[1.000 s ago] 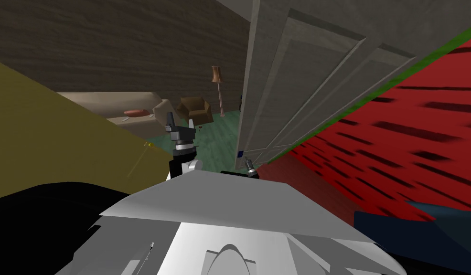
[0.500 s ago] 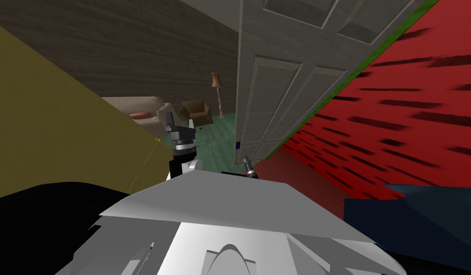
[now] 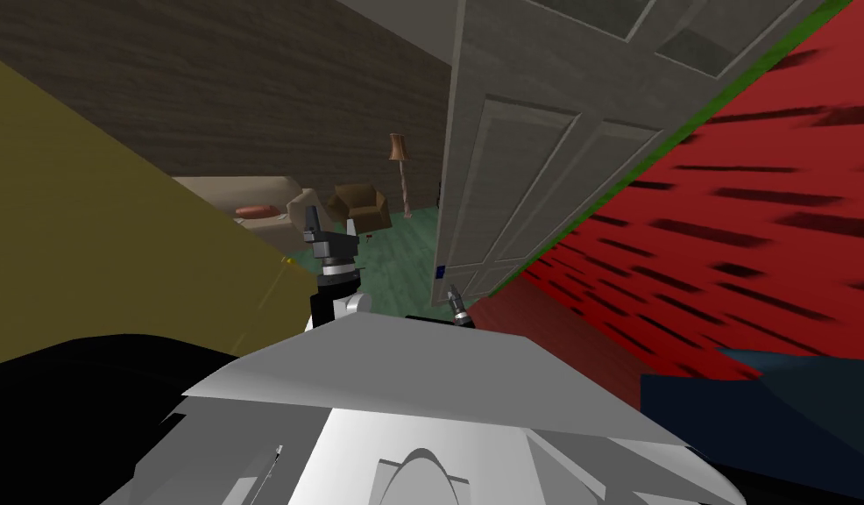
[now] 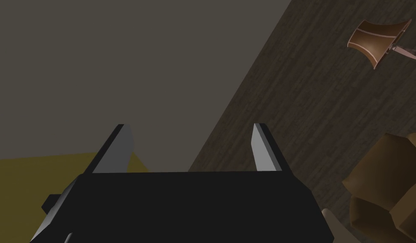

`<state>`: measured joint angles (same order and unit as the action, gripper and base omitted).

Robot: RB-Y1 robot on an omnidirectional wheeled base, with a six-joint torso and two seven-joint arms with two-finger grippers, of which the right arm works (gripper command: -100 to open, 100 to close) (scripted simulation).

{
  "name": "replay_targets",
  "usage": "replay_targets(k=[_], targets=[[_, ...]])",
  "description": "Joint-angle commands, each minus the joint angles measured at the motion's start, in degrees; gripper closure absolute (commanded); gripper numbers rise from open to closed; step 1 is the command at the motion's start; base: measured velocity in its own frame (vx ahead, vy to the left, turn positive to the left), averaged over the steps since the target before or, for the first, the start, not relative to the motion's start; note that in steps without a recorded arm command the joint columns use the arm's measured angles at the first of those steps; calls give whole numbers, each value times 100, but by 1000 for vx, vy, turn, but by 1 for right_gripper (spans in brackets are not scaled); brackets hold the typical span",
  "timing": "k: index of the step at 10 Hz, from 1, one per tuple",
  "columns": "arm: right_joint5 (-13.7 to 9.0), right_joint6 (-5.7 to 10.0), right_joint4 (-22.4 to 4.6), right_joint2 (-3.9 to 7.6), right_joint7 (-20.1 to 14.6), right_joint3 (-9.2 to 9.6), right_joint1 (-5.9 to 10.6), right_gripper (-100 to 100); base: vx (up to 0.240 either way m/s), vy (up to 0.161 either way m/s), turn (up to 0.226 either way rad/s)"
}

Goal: Push the door open

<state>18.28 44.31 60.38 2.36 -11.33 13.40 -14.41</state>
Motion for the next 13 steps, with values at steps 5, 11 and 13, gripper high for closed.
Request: replay_targets(k=[5, 11, 13], targets=[[-69, 37, -172, -112, 87, -80, 171, -100, 190, 74, 22], [-72, 31, -165, -131, 85, -81, 173, 100, 32, 14, 5], [-72, 31, -165, -131, 85, -81, 173, 100, -4, -1, -2]])
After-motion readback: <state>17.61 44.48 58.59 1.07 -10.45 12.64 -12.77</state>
